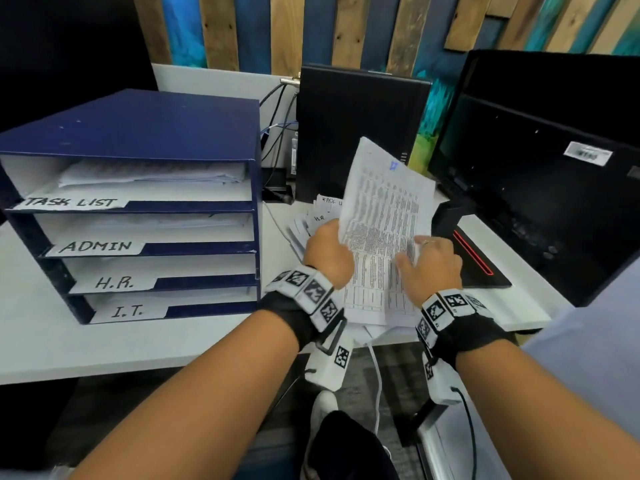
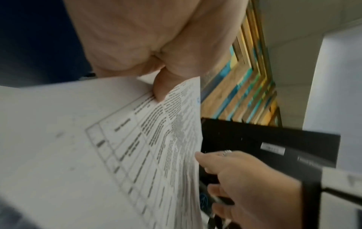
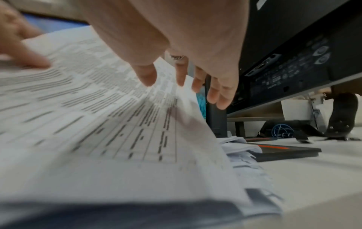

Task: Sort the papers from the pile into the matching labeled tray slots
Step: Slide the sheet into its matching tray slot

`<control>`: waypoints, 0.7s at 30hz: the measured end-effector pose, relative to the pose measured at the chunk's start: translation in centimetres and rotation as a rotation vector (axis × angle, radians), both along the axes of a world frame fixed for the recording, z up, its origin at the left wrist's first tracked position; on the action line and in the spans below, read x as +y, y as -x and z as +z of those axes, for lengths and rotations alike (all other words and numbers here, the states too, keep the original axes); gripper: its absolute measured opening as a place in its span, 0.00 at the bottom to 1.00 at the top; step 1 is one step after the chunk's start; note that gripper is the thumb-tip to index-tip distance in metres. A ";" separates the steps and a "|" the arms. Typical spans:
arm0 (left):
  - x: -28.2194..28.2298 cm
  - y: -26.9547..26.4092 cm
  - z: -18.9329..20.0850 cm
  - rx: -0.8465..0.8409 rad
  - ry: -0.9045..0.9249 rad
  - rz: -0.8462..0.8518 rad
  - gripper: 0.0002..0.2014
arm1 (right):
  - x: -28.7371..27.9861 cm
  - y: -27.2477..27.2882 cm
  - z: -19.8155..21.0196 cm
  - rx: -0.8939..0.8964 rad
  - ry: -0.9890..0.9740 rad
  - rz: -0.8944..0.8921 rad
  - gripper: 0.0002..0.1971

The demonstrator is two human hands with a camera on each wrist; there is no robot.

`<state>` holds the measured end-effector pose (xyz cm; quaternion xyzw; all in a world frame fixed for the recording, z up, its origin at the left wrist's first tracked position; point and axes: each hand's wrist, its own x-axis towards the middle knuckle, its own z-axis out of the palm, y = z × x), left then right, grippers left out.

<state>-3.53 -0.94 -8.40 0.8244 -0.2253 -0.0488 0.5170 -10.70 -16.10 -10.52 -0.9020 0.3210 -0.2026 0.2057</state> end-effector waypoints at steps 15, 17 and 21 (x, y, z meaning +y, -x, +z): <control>14.7 5.2 -3.7 0.182 0.189 0.260 0.11 | 10.1 4.9 -0.6 -0.542 -0.603 0.067 0.08; 16.4 5.9 -4.7 0.171 0.146 0.333 0.11 | 12.4 5.8 -1.3 -0.521 -0.662 0.128 0.10; 20.0 6.6 -6.8 0.192 0.055 0.478 0.13 | 16.6 6.9 -3.6 -0.412 -0.737 0.236 0.13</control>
